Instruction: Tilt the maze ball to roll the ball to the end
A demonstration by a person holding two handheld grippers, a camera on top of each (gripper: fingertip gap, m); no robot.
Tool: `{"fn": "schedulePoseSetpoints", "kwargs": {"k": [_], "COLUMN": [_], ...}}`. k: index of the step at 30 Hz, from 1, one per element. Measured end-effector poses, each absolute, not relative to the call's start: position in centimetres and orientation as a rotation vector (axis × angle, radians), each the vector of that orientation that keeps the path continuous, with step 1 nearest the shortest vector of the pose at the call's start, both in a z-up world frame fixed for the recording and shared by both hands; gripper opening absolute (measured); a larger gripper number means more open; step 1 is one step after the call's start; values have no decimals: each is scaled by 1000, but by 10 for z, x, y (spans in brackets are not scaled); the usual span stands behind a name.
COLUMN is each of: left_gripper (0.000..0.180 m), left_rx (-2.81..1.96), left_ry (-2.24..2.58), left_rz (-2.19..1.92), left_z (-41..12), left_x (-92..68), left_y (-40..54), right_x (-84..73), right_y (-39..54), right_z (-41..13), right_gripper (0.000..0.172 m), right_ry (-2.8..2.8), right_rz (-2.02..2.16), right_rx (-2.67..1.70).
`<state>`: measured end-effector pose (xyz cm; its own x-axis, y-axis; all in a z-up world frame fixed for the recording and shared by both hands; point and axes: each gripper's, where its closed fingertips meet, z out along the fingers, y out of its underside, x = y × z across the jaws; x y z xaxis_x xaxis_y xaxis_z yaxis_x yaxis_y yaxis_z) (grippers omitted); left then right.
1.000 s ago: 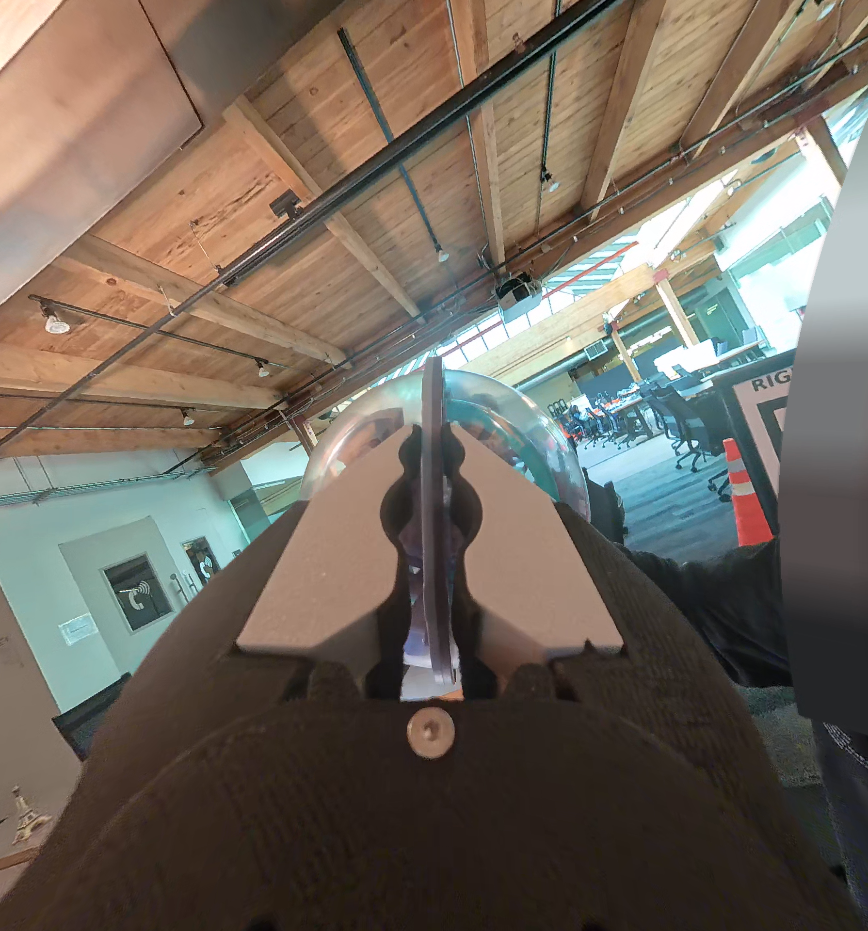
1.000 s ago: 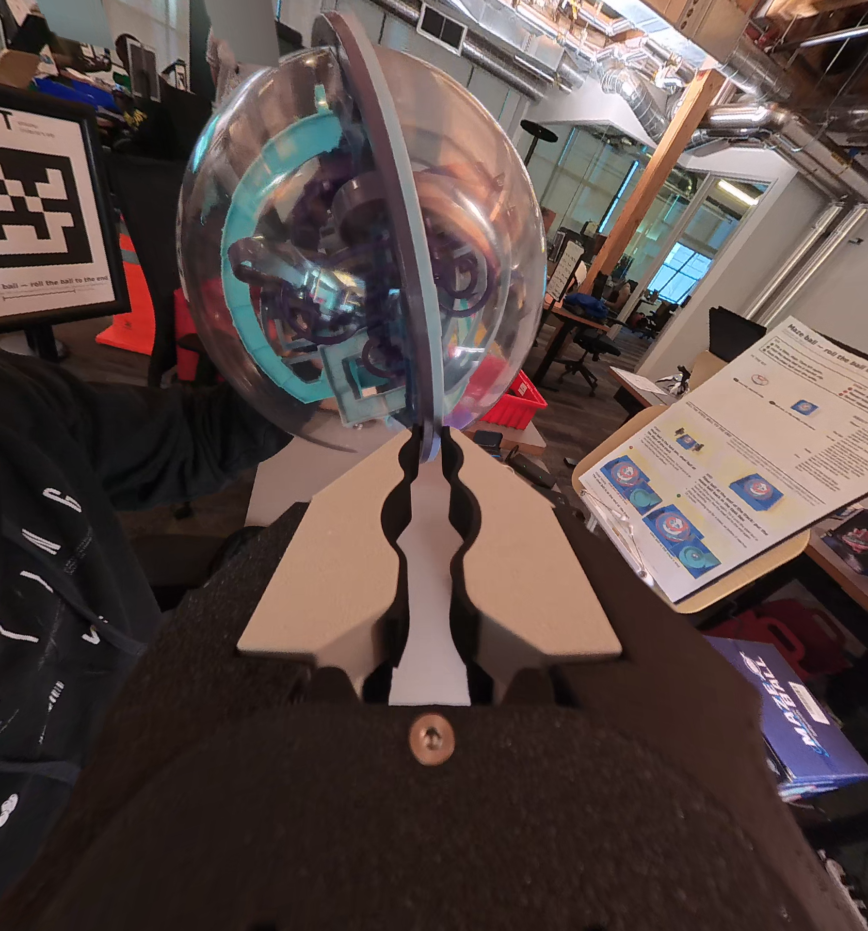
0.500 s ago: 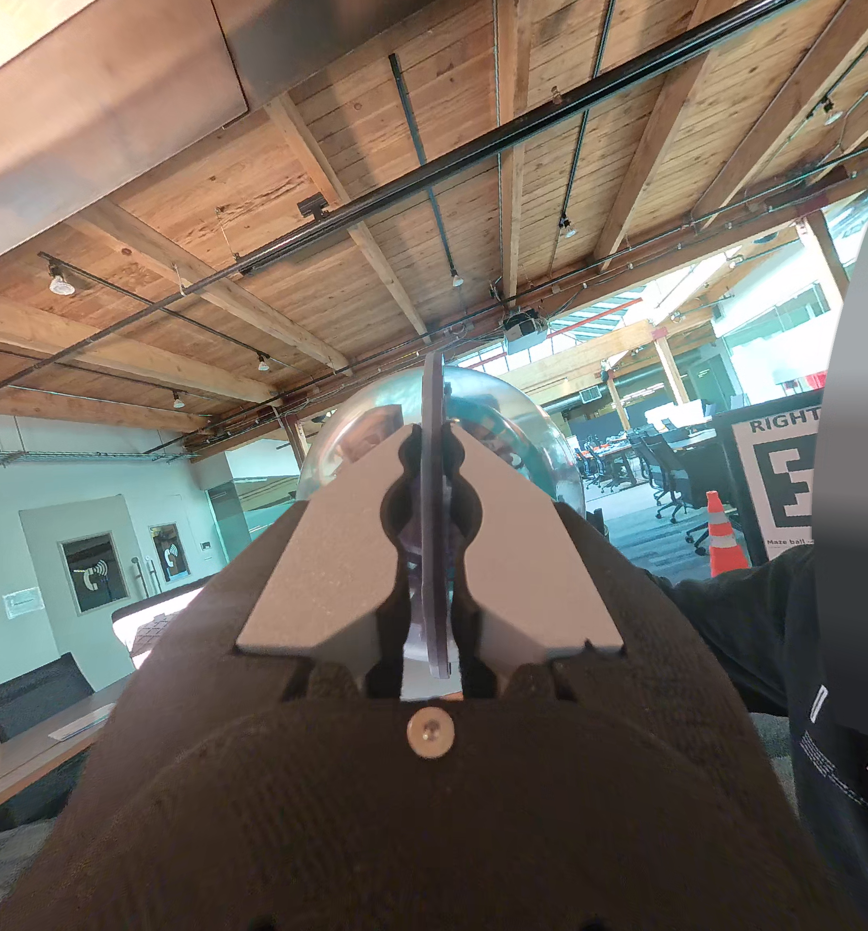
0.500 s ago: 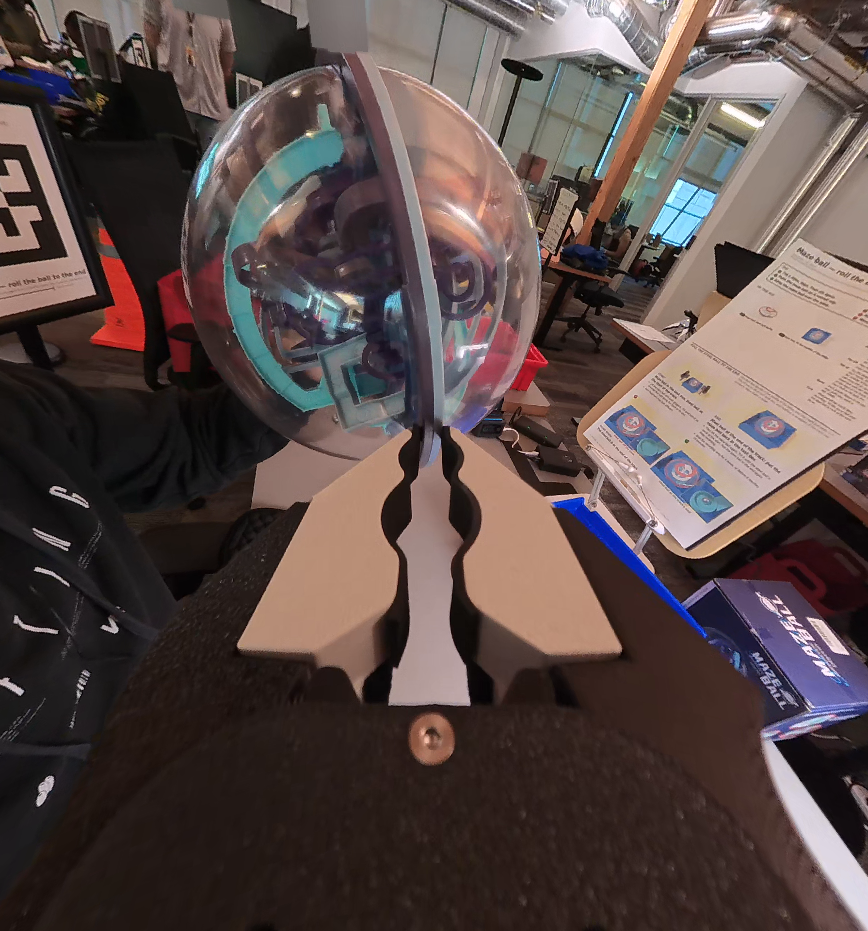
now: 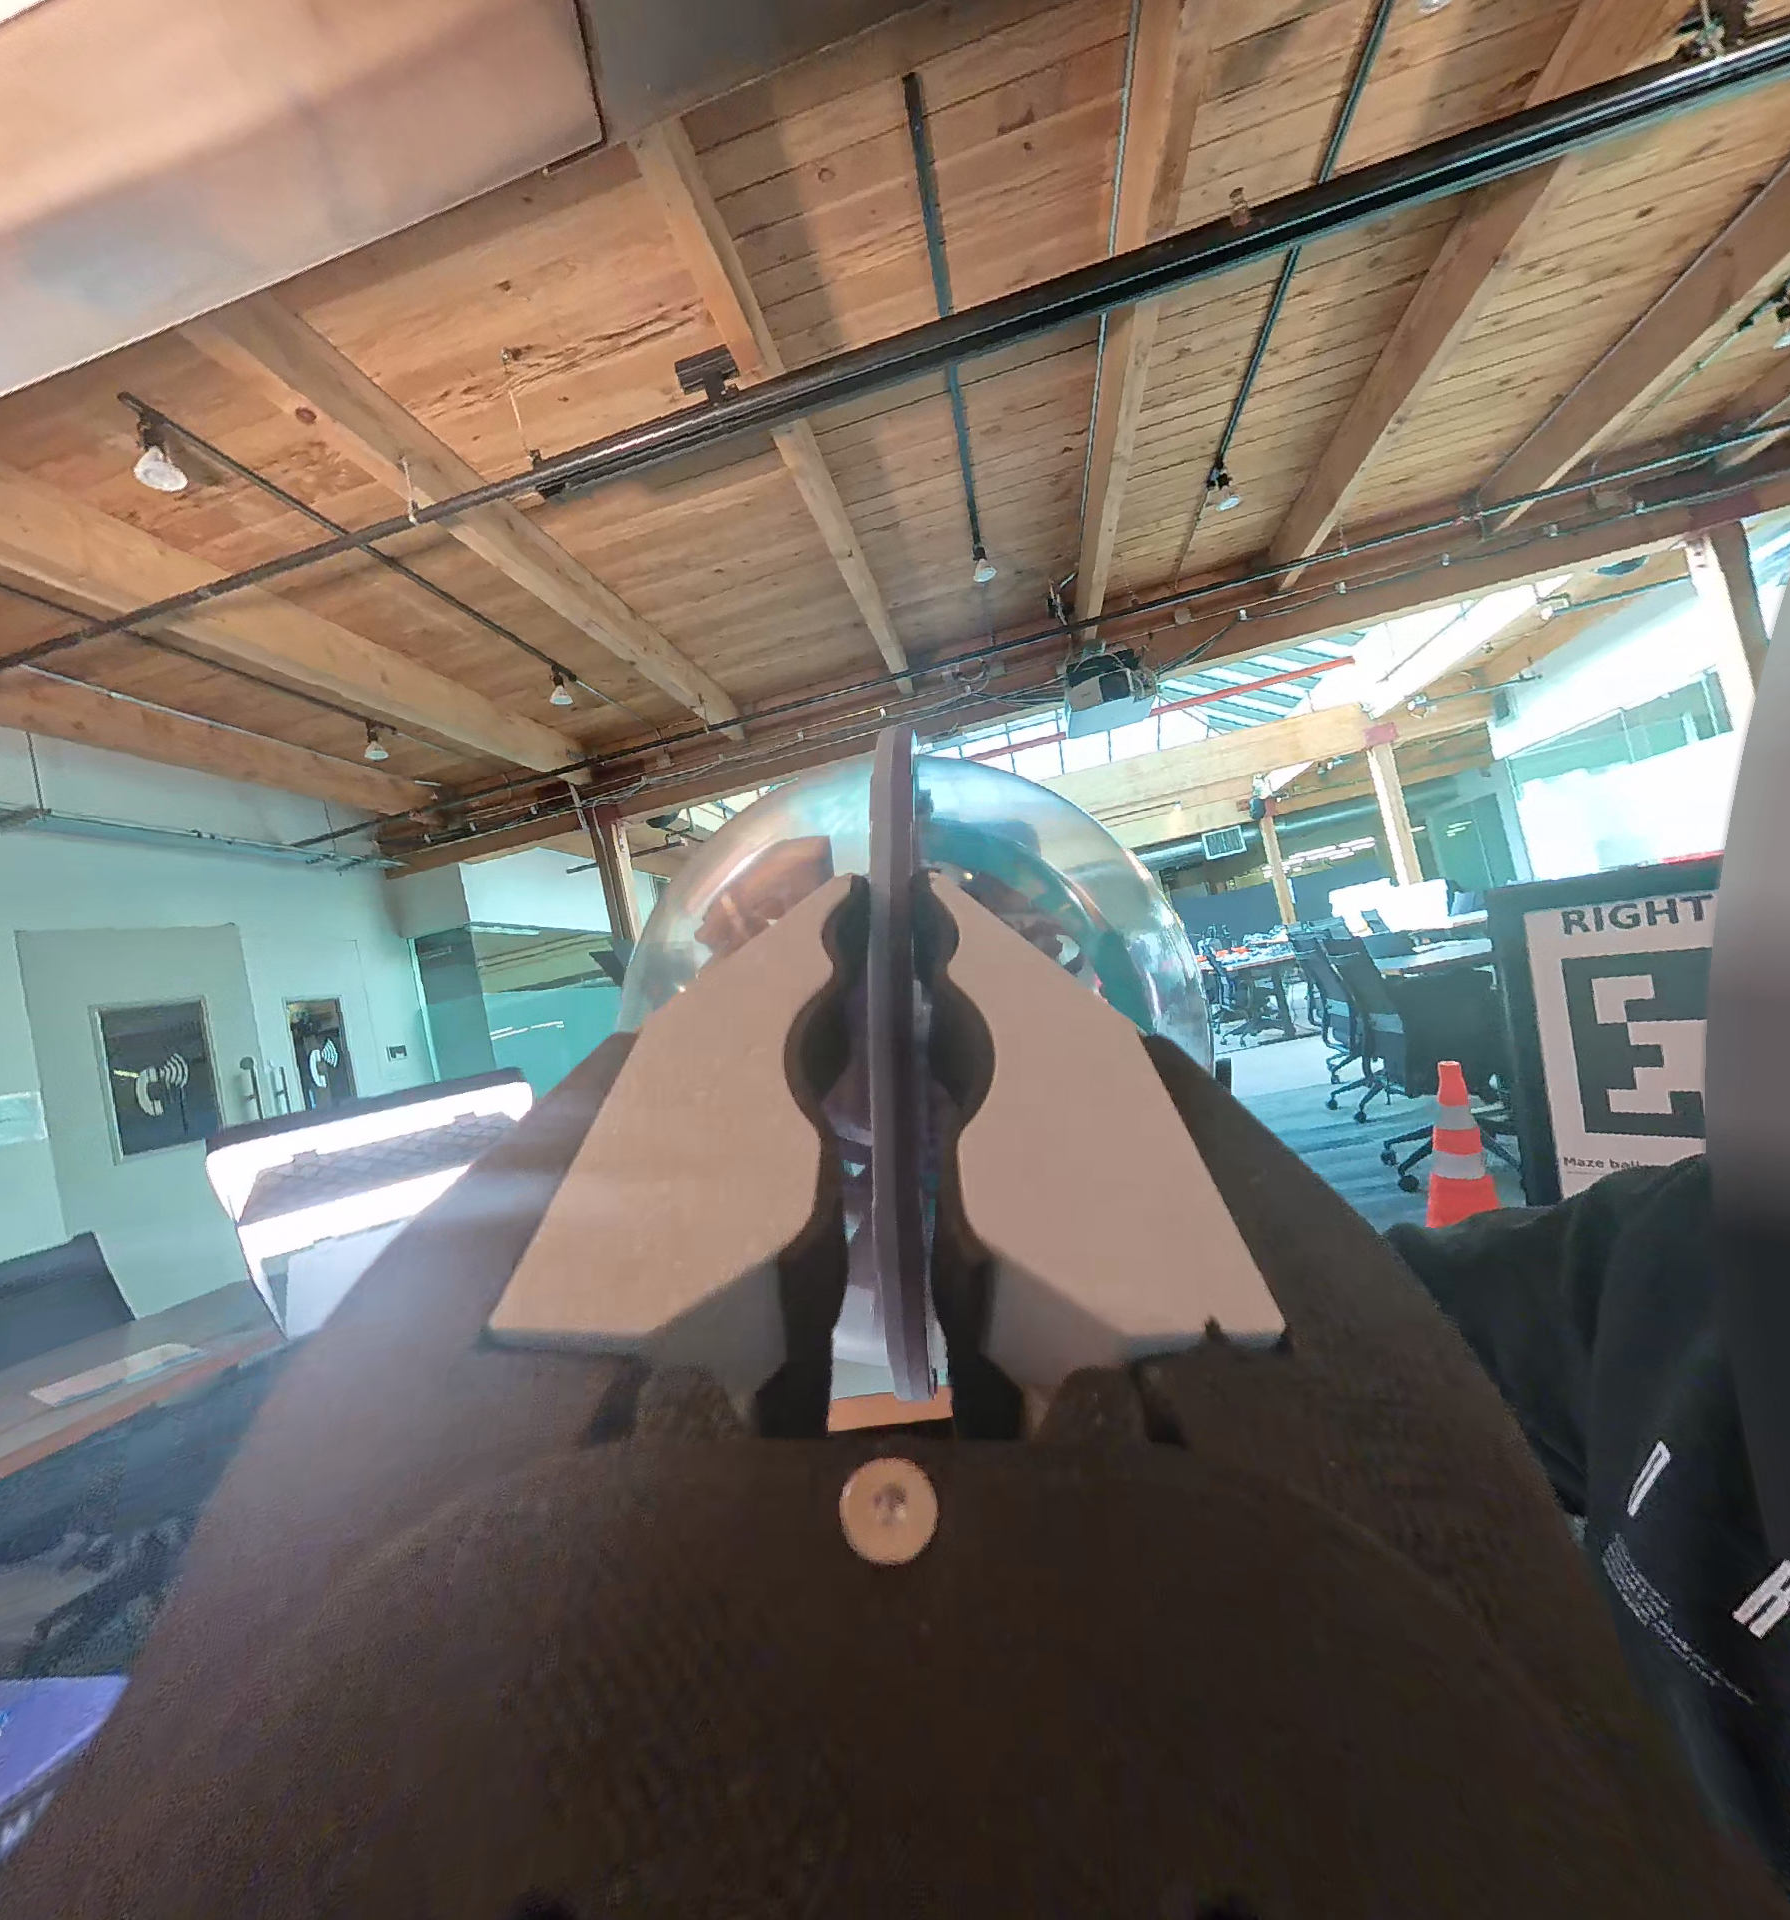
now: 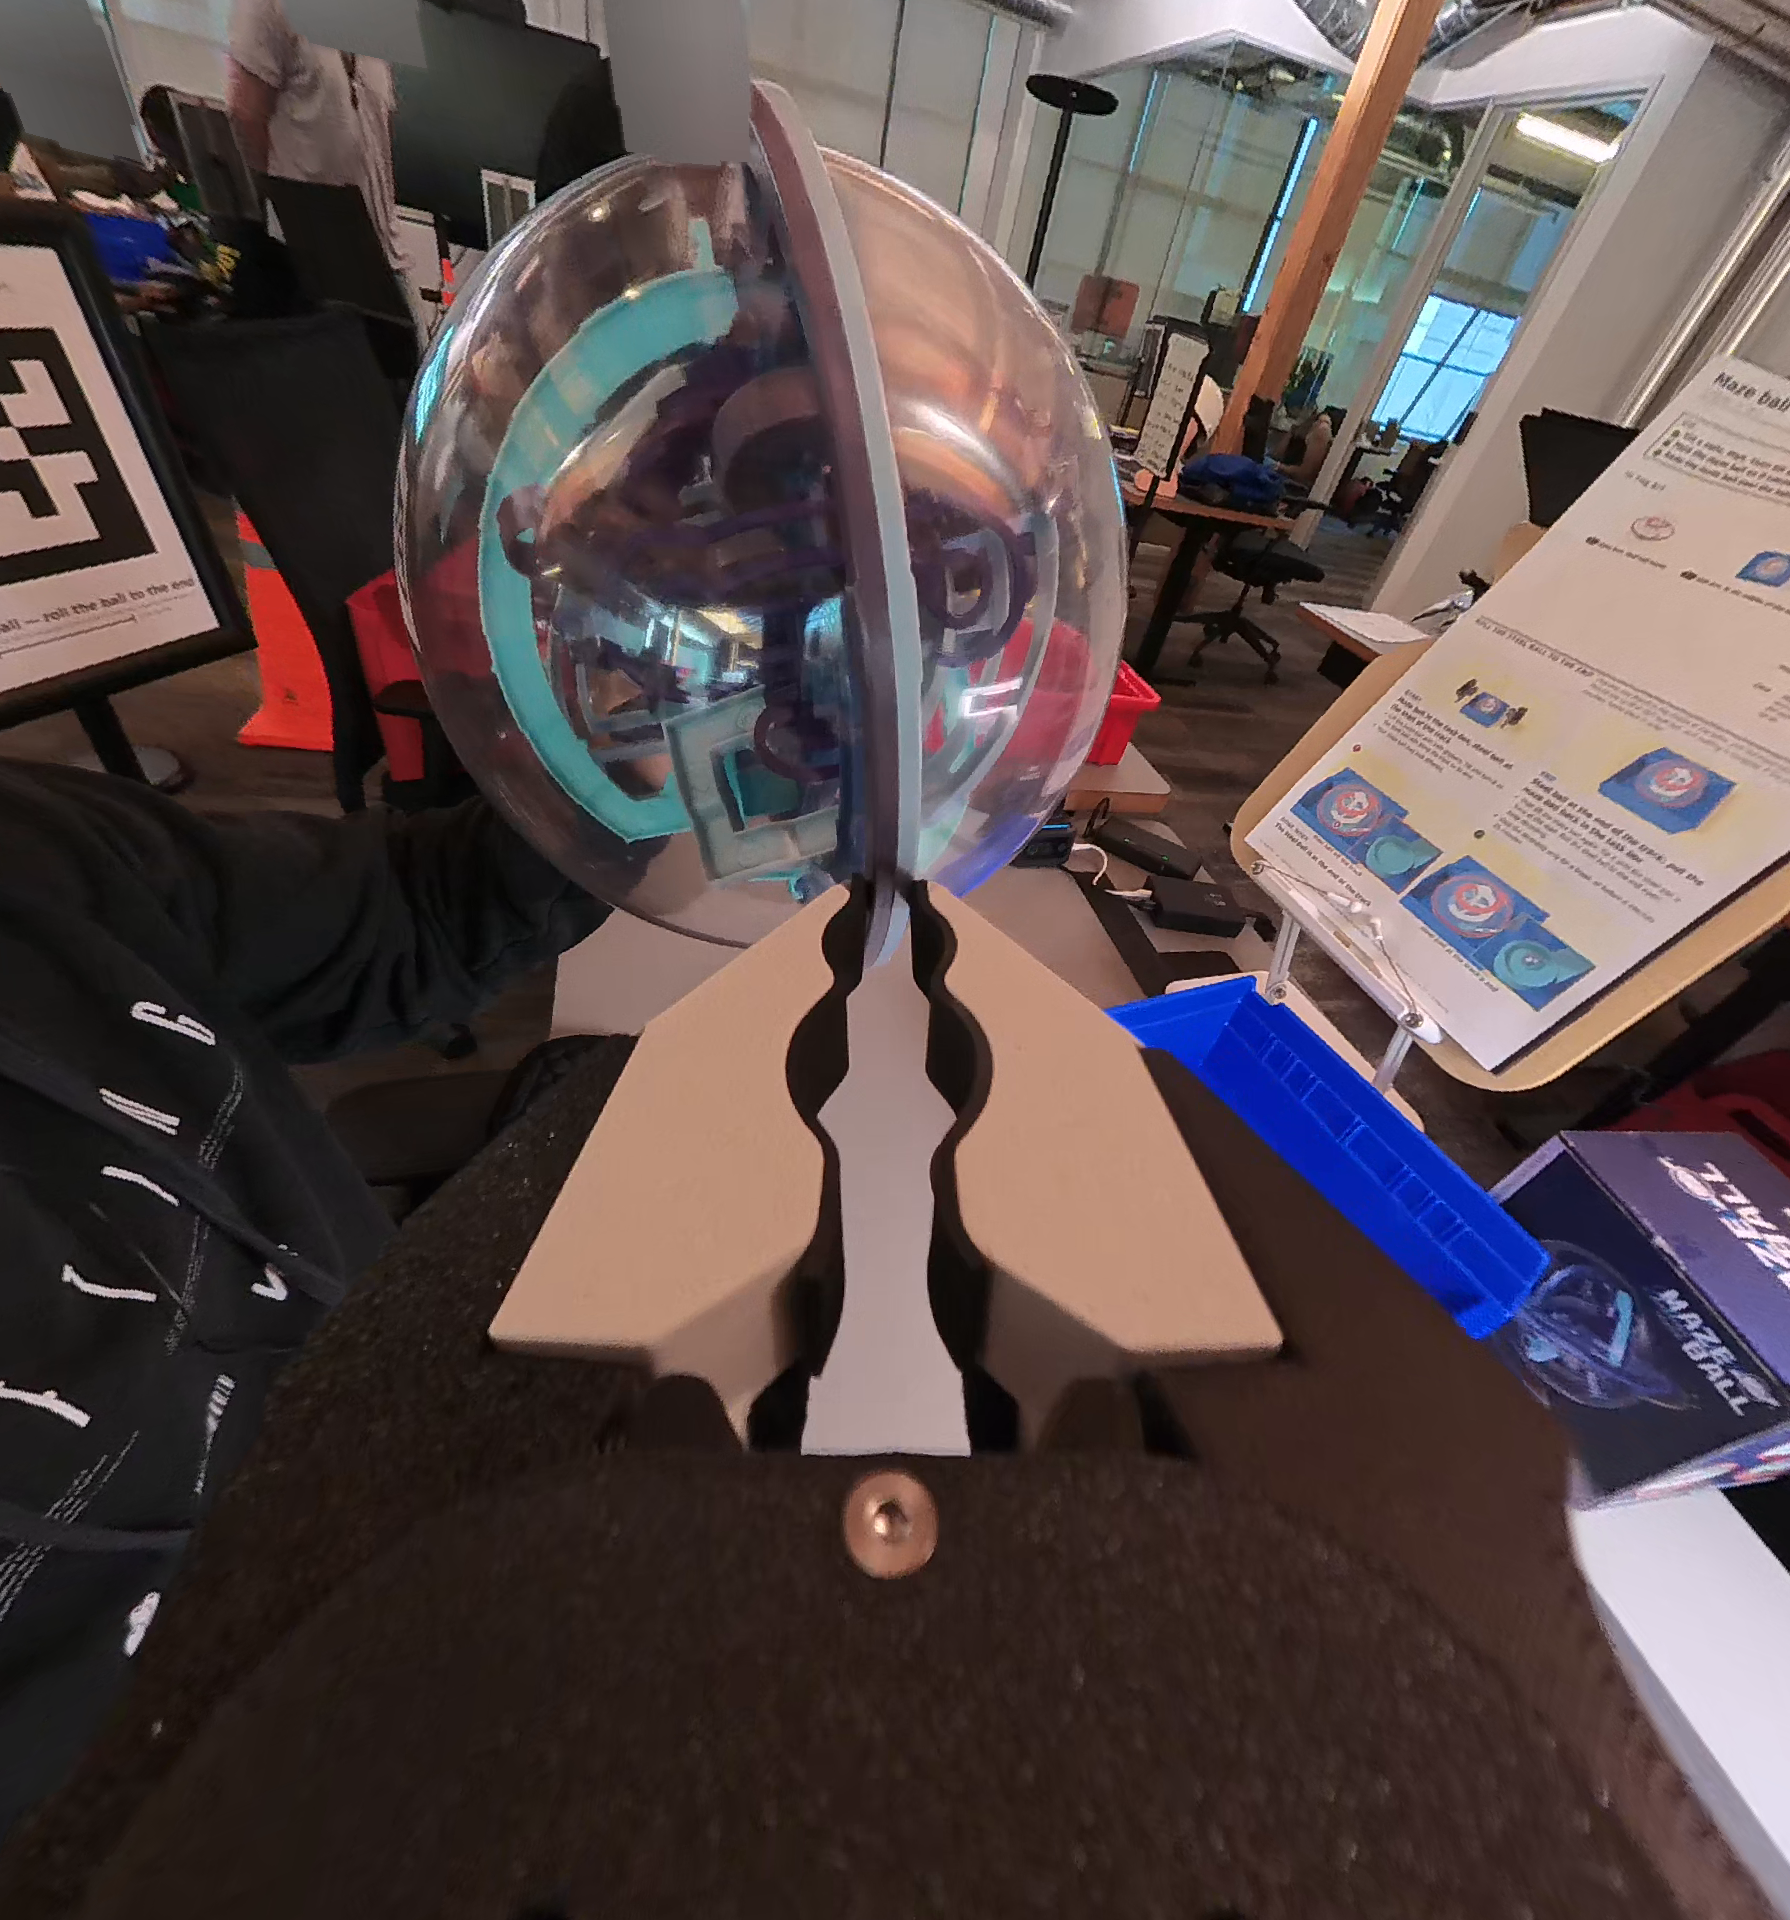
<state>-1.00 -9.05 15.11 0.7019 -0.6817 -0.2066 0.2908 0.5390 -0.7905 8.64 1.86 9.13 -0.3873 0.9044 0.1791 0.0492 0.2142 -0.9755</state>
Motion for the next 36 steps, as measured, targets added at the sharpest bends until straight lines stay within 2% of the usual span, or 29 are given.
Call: {"fn": "schedulePoseSetpoints", "kwargs": {"k": [16, 24, 30, 36], "left_gripper": [7, 6, 5, 6], "left_rx": [-893, -1002, -1170, -1418], "left_ry": [441, 323, 181, -16], "left_rz": [-695, -745, -846, -993], "left_z": [112, 73, 9, -97], "left_x": [-24, -38, -54, -64], "left_y": [-66, -44, -18, 7], "right_x": [75, 68, 63, 66], "right_y": [32, 43, 49, 55], "right_z": [40, -4, -70, -165], "right_gripper": [6, 5, 5, 5], "right_ry": [-1664, -1677, -1690, -1616], "right_rz": [1379, 1450, 1595, 1809], "right_rx": [-1042, -1193, -1416, -1762]}}
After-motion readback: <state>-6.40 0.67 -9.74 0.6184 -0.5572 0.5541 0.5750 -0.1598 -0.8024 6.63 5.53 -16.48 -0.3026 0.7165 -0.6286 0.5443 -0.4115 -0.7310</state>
